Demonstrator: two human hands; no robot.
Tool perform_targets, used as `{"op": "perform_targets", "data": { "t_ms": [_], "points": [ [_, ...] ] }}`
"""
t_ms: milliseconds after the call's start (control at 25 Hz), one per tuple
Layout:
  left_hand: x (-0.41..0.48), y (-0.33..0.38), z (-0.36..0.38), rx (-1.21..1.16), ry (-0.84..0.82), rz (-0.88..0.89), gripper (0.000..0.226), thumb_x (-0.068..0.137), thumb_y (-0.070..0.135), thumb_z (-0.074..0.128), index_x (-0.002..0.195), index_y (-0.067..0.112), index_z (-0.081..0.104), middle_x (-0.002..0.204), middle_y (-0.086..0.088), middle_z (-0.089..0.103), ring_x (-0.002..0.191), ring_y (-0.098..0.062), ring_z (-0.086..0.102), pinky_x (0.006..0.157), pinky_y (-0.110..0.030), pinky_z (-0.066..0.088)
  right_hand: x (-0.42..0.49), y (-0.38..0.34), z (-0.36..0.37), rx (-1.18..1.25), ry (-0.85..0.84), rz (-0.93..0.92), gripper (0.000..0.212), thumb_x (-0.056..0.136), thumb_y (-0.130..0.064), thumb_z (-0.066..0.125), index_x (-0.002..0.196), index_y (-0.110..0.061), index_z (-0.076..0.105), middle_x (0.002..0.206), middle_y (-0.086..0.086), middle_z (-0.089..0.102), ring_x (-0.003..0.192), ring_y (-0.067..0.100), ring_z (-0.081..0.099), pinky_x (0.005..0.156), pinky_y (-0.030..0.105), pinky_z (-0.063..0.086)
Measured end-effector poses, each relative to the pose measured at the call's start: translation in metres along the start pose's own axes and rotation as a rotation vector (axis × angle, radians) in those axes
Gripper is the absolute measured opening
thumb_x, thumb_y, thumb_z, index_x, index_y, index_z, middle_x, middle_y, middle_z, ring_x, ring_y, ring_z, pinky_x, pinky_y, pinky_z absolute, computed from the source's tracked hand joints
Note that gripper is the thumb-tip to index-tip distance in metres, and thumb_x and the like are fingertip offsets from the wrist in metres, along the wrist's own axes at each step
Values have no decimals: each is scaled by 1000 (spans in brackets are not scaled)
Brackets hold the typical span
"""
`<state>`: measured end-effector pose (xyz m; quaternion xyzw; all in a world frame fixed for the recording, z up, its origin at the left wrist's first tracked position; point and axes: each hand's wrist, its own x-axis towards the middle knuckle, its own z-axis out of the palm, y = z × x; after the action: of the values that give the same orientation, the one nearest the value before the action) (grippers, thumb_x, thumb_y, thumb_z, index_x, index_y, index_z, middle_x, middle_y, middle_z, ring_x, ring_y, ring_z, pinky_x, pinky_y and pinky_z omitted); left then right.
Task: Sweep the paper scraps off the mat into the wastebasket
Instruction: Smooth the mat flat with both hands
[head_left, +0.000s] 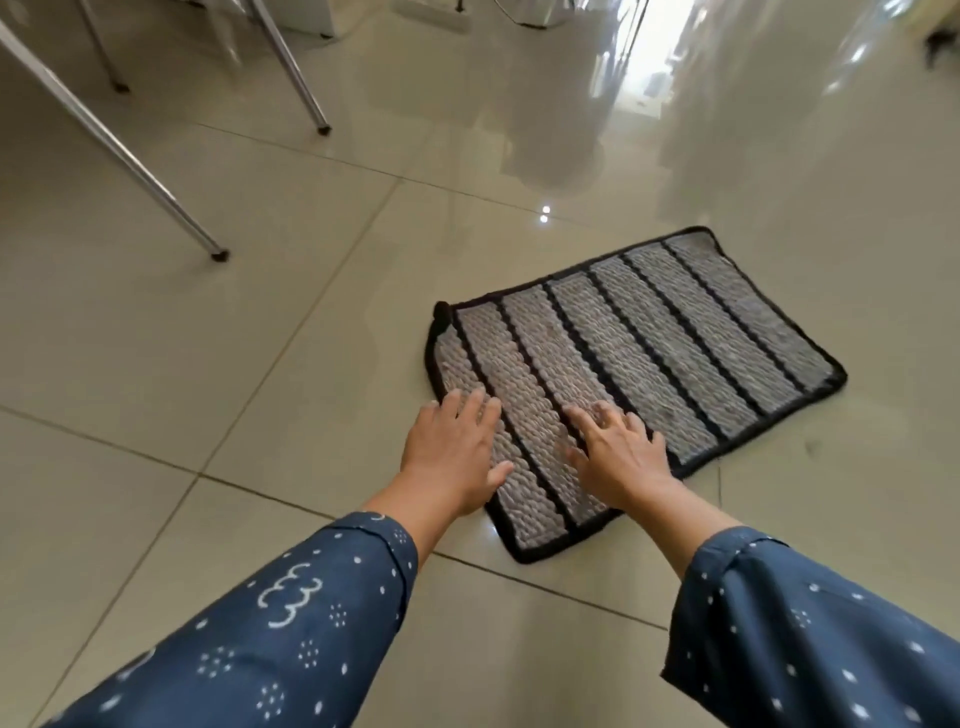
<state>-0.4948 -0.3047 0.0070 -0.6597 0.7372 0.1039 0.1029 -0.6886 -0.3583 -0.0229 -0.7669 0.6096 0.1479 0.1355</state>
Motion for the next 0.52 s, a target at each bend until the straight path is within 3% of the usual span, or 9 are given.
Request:
{"op": "perform_targets", "data": {
  "t_ms": [240, 400, 520],
  "points": [
    [18, 4, 35, -27, -51, -15, 65, 98, 42, 30, 154, 15, 11, 162, -9, 14, 144, -29, 20, 114, -43, 27, 8, -35, 24, -10, 80, -15, 54, 100, -50, 26, 151, -42, 12, 160, 4, 20, 132, 39, 29, 101, 50, 37],
    [18, -35, 45, -25, -99, -224, 75, 95, 58, 21, 155, 16, 6, 163, -14, 7, 147, -37, 13, 116, -47, 19, 31, -68, 20, 119, 170, -210, 47, 100, -42, 32, 146, -41, 24, 149, 1, 37, 124, 33, 38, 95, 49, 38],
    [21, -67, 45, 55, -107, -257, 81, 91, 66, 20, 156, 20, 2, 164, -11, 5, 148, -35, 10, 117, -49, 19, 50, -43, 16, 134, 143, -13, 53, 99, -47, 32, 150, -38, 17, 158, 7, 22, 140, 33, 23, 108, 52, 28]
  ]
}}
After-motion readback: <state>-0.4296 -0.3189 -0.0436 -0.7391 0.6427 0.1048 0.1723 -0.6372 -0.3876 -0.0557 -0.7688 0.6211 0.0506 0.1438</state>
